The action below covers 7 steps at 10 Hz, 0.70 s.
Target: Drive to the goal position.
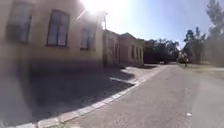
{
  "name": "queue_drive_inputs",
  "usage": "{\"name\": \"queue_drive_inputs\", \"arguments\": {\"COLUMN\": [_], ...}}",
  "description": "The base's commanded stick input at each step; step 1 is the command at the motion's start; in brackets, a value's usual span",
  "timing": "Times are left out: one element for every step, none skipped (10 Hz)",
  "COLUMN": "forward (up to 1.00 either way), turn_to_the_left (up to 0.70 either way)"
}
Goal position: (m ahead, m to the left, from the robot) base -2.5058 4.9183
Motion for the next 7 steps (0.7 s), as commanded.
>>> {"name": "queue_drive_inputs", "arguments": {"forward": [0.70,0.70,0.70,0.70,0.70,0.70,0.70], "turn_to_the_left": [0.00,-0.01,-0.04,-0.14,-0.14,-0.14,-0.14]}}
